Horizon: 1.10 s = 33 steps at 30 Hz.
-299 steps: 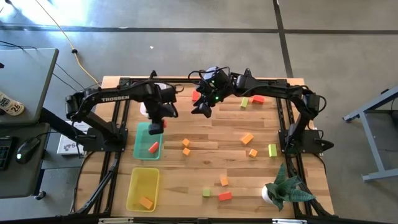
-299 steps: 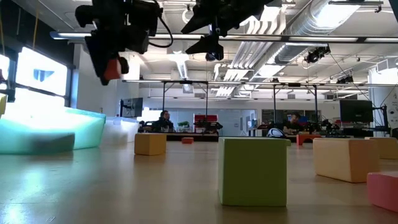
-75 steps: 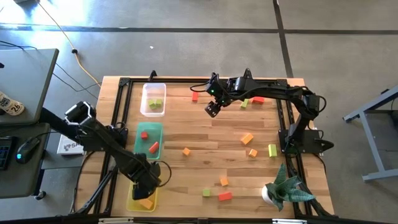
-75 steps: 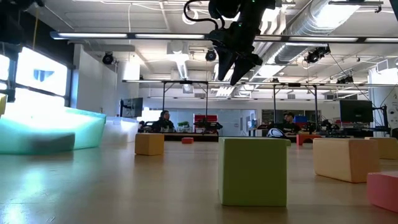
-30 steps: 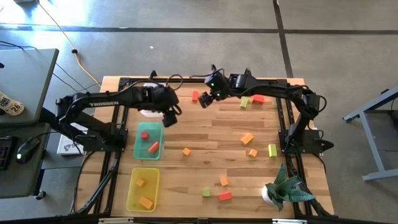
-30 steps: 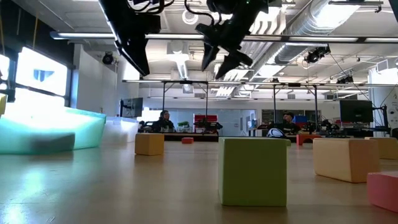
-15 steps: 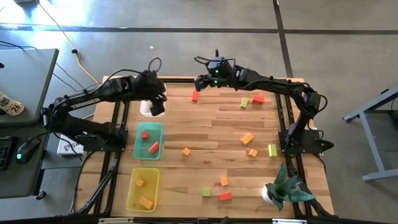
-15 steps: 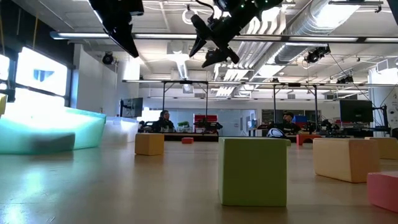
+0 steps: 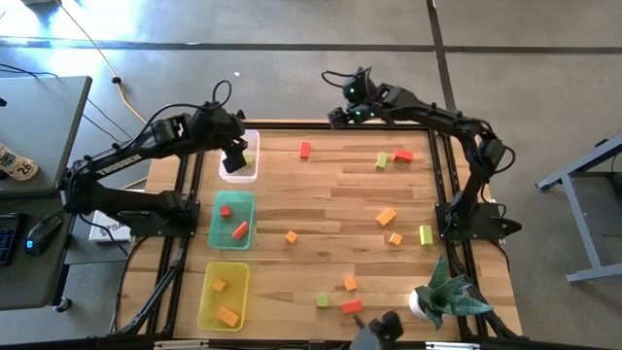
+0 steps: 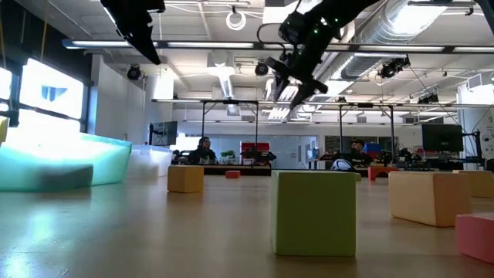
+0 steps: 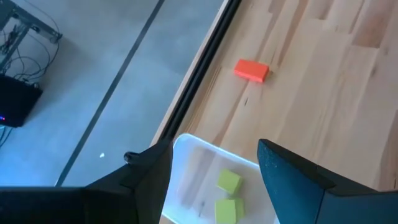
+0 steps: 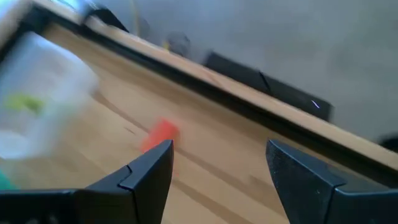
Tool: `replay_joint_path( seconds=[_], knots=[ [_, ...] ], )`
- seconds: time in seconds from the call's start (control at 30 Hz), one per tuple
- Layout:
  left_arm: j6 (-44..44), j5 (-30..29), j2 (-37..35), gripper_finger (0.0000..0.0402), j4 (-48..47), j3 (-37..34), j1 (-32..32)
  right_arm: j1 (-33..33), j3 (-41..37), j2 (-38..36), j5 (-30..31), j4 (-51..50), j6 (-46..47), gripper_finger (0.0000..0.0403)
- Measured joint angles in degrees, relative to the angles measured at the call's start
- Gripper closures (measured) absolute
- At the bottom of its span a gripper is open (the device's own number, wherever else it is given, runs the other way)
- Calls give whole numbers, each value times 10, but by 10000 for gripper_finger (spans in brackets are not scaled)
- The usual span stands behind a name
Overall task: Sort & place blocks by color
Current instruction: Put the green rectangular block into the transparent bin
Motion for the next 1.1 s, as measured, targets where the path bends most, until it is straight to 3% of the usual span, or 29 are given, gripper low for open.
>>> replay_joint_path(
  seconds=[0.43, 1.1],
  knots=[
    [-10, 5, 1, 179, -3, 0, 21, -86, 0, 0, -19, -176, -156, 160],
    [-58, 5, 16, 179, 8, 0, 49, -175, 94, 0, -29, -238, -286, 160]
  ],
)
